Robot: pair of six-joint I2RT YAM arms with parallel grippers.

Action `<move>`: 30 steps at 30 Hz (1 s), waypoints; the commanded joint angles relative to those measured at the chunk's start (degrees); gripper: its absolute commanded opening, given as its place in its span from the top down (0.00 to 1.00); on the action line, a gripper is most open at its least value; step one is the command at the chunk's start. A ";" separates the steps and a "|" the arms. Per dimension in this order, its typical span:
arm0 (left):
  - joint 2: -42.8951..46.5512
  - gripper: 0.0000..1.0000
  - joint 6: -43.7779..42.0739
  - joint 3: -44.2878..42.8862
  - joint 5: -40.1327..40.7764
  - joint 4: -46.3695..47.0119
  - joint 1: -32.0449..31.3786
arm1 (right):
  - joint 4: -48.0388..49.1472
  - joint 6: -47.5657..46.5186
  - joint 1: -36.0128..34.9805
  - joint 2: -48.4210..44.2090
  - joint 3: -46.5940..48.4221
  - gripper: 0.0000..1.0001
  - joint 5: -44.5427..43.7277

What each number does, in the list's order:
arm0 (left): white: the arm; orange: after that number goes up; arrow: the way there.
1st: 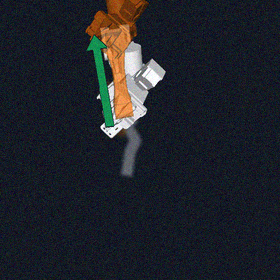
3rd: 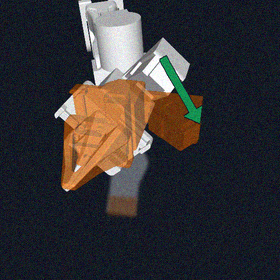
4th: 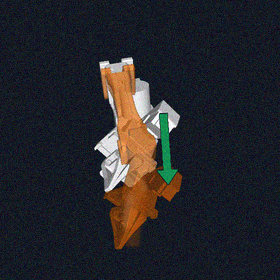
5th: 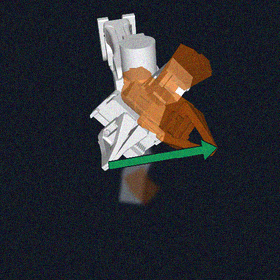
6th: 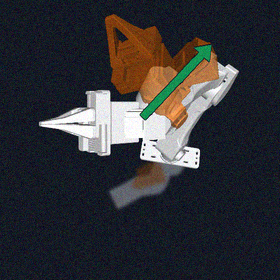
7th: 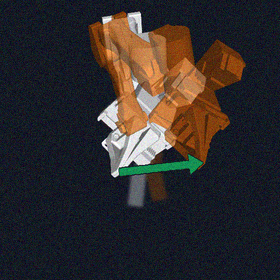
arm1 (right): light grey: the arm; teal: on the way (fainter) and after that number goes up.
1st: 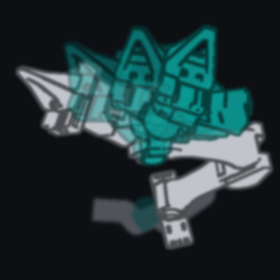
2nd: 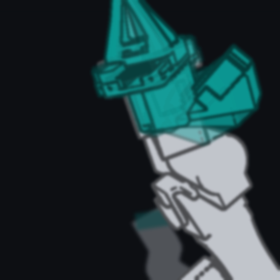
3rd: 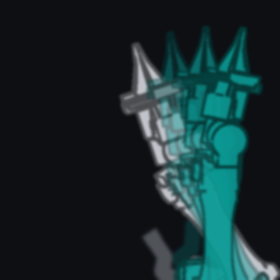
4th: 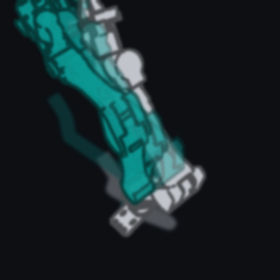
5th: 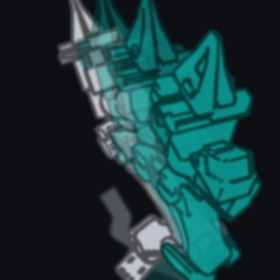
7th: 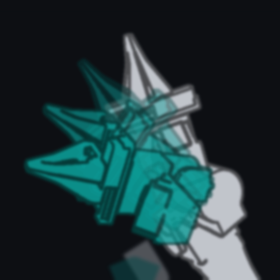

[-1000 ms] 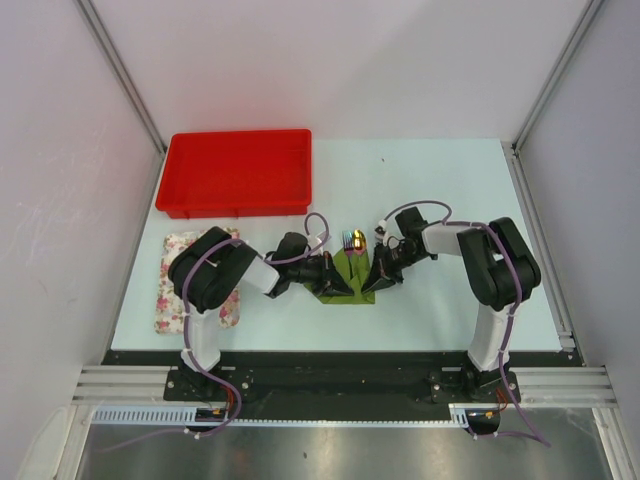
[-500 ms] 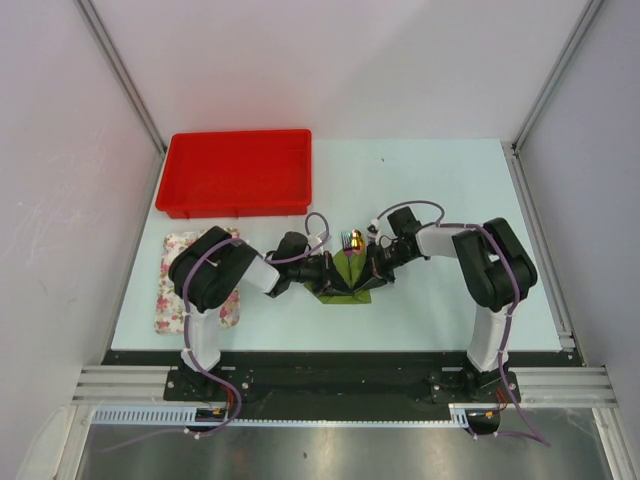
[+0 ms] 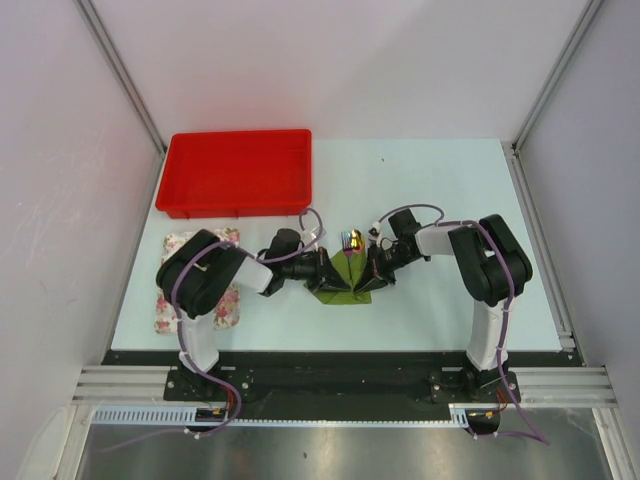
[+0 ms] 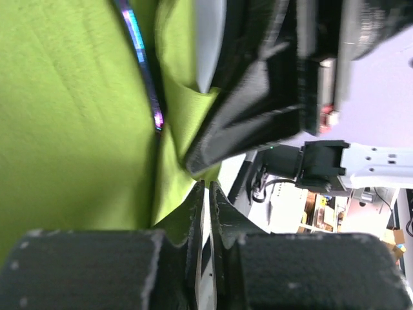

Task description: Place the utensils on the paper napkin and roll it up

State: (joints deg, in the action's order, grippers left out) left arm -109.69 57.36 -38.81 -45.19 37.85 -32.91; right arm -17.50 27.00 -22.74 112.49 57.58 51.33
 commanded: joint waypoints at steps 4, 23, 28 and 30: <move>3.88 0.91 -7.44 -0.13 -0.17 -9.27 1.44 | 1.41 0.24 -0.20 0.45 1.04 1.00 -1.06; -1.58 1.00 -10.17 -4.61 0.37 -15.34 1.00 | 4.84 4.64 -1.52 -0.25 1.04 1.00 1.23; -0.62 0.99 -9.99 -4.09 0.10 -14.30 1.09 | 4.75 3.58 -1.51 1.15 0.69 0.91 1.05; 0.52 0.96 -9.20 -2.95 -0.16 -11.75 1.35 | 5.28 3.41 -1.51 1.42 0.60 0.76 1.14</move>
State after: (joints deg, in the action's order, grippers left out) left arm -110.37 49.41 -42.13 -45.95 23.46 -31.79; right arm -14.15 30.85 -23.90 112.88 57.58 51.77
